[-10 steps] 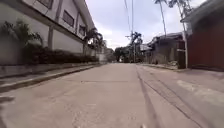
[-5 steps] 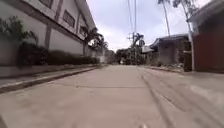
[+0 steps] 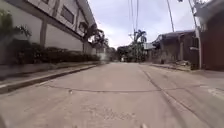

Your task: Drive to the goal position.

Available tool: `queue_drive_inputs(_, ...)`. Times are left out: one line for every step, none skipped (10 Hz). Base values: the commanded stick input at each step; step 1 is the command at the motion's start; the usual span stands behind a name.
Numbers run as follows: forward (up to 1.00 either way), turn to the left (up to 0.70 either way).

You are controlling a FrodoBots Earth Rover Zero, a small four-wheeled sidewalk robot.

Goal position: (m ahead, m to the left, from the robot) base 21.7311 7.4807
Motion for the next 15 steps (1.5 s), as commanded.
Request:
queue_drive_inputs(1.00,0.00)
queue_drive_inputs(1.00,0.00)
queue_drive_inputs(1.00,0.00)
queue_drive_inputs(1.00,0.00)
queue_drive_inputs(1.00,0.00)
queue_drive_inputs(1.00,0.00)
queue_drive_inputs(1.00,0.00)
queue_drive_inputs(1.00,0.00)
queue_drive_inputs(1.00,0.00)
queue_drive_inputs(1.00,0.00)
queue_drive_inputs(1.00,0.00)
queue_drive_inputs(1.00,0.00)
queue_drive_inputs(1.00,0.00)
queue_drive_inputs(1.00,0.00)
queue_drive_inputs(1.00,0.00)
